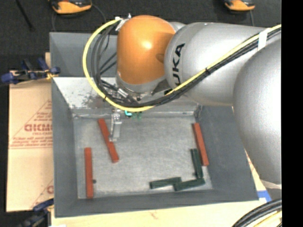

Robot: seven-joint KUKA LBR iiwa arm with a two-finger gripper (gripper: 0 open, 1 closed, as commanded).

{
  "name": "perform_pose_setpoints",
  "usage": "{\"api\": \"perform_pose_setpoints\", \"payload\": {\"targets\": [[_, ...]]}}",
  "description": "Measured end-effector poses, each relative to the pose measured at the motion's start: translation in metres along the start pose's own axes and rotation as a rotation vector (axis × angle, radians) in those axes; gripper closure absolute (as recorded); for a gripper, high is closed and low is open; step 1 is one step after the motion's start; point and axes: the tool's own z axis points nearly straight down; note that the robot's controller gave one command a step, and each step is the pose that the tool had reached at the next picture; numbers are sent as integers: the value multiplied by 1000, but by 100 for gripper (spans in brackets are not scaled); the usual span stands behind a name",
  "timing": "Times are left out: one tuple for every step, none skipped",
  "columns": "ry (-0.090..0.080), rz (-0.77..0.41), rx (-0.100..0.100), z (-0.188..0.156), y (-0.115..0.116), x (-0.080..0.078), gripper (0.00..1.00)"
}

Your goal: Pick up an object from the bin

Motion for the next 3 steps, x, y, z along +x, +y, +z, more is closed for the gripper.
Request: {"api": "perform_pose_setpoints", "payload": {"targets": [[-13,-322,0,148,-35,9,0],[-13,-235,0,142,-55,-45,0],[-6,-131,-1,139,-32,0,0]]}}
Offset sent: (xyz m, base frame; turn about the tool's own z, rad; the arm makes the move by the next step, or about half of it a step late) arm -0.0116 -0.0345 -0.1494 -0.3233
